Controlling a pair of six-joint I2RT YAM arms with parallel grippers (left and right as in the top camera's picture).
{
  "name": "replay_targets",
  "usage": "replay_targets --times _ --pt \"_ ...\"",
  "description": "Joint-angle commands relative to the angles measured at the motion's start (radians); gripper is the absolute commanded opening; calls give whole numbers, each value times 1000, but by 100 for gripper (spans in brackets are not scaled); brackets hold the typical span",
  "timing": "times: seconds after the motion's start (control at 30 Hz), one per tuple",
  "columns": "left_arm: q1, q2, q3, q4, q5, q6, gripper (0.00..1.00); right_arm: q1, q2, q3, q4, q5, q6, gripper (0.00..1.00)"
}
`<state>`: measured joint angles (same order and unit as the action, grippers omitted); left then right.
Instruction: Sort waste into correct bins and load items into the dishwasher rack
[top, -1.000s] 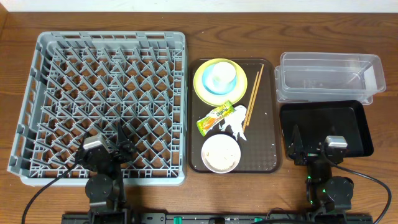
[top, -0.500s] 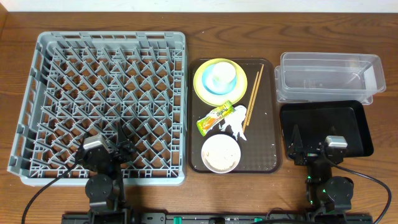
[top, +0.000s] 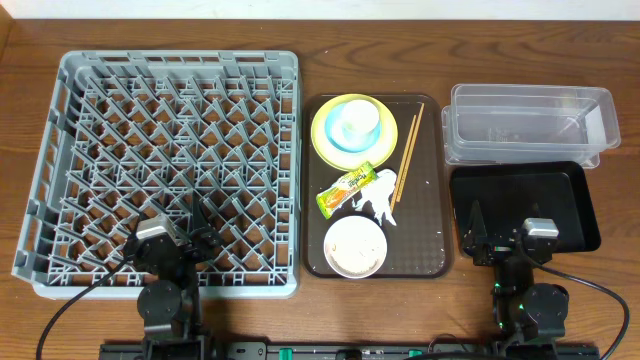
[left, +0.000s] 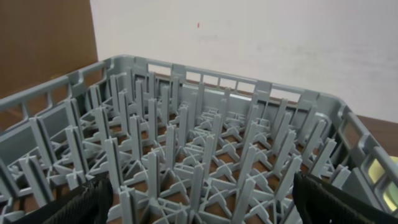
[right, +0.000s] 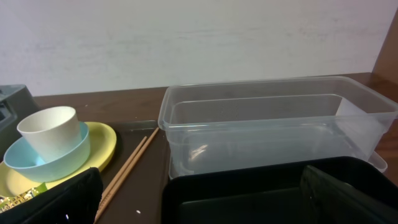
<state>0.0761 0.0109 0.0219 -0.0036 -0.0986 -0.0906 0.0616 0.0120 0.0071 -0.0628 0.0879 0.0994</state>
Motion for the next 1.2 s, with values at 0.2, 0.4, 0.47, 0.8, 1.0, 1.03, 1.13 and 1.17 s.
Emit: replay_targets --times 0.2,0.4,0.47,0.8,1.0,1.03,1.13,1.17 --pt "4 -4 60 99 304 -13 93 -5 -8 -2 -1 16 12 99" --pt "4 123 297 64 456 -56 93 -5 -8 -2 -1 16 12 99" --pt "4 219 415 27 512 -56 94 -5 -8 -2 -1 16 12 99" --pt "4 908 1164 -465 948 -56 93 -5 -8 -2 -1 16 12 99" --pt "4 1168 1274 -528 1012 -61 93 -4 -8 -2 -1 16 12 99" --pt "4 1197 1274 -535 1028 -79 94 -5 -8 -2 -1 16 12 99" --pt "3 1262 1274 -566 1103 -87 93 -5 -8 -2 -1 16 12 99" --pt "2 1280 1273 -590 1134 -87 94 -5 -8 -2 -1 16 12 99"
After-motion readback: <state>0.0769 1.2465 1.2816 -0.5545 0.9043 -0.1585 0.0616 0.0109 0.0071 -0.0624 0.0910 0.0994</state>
